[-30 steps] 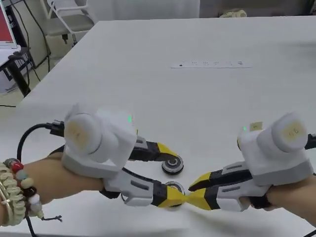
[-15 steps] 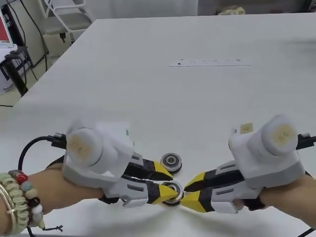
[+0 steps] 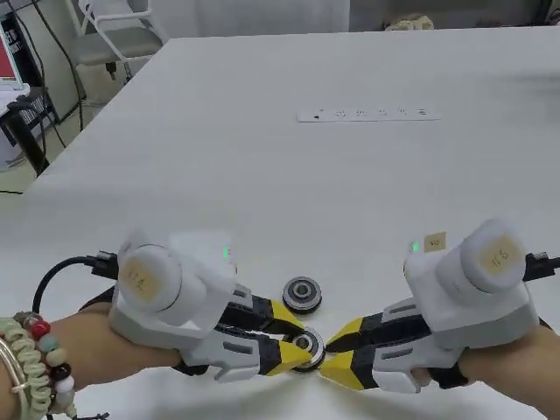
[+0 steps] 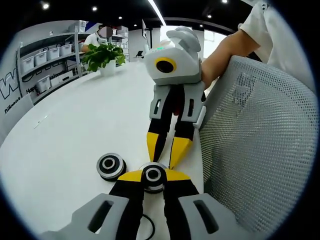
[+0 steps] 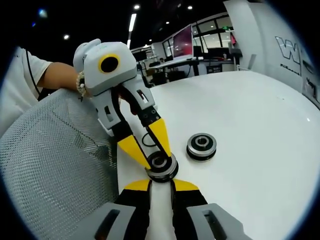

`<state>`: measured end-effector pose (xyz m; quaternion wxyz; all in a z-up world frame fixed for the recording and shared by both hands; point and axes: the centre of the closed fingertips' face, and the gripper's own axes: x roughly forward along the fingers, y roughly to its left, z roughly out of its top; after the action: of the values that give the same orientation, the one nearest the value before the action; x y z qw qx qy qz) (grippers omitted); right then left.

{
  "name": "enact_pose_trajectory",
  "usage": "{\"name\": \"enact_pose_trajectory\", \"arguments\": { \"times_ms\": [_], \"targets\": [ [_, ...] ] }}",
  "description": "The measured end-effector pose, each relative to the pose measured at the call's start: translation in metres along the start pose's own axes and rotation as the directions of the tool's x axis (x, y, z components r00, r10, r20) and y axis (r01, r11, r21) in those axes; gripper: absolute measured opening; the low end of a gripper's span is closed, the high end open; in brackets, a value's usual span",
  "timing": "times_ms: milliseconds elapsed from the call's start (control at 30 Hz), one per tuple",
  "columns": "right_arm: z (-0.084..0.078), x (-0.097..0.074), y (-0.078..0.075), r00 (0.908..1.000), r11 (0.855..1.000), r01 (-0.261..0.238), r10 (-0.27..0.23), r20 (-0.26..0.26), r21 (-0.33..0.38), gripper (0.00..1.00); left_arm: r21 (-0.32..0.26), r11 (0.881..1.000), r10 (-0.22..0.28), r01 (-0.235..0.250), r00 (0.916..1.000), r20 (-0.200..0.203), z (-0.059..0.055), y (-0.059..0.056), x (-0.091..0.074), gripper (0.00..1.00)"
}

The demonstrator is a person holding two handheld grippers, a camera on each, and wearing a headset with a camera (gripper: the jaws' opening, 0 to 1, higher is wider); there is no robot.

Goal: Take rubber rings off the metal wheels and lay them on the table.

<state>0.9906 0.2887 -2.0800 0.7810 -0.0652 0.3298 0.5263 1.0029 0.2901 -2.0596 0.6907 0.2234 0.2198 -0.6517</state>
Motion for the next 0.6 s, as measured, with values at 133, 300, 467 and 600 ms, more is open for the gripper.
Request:
{"name": "enact_pose_trajectory", "arguments": {
  "times_ms": [133, 300, 467, 600],
  "targets": [
    [0.0018, 0.0012, -0.0026, 0.9999, 1.0, 0.014, -0.014, 0.006, -0.005, 0.13, 0.006, 1.0, -0.001, 0.001, 1.0, 0.007, -0.003, 0.0027, 0.0001, 0.08],
    [0.0054, 0.0039, -0.0013, 0.9994, 1.0, 0.002, -0.001, 0.035, -0.017, 0.18, 0.013, 1.0, -0.002, 0.002, 0.9999, 0.011, -0.0027, 0.0031, 0.0009, 0.08],
    [0.0036, 0.0046, -0.0016, 0.9996, 0.995, 0.016, -0.014, 0.023, -0.095, 0.17, 0.02, 1.0, 0.004, -0.005, 0.9998, 0.02, -0.0026, 0.002, 0.001, 0.08],
    [0.0032, 0.0019, -0.0007, 0.9997, 0.992, 0.013, -0.01, 0.023, -0.126, 0.14, 0.026, 1.0, 0.003, -0.004, 0.9997, 0.023, -0.0023, 0.0015, 0.0013, 0.08]
  ]
}}
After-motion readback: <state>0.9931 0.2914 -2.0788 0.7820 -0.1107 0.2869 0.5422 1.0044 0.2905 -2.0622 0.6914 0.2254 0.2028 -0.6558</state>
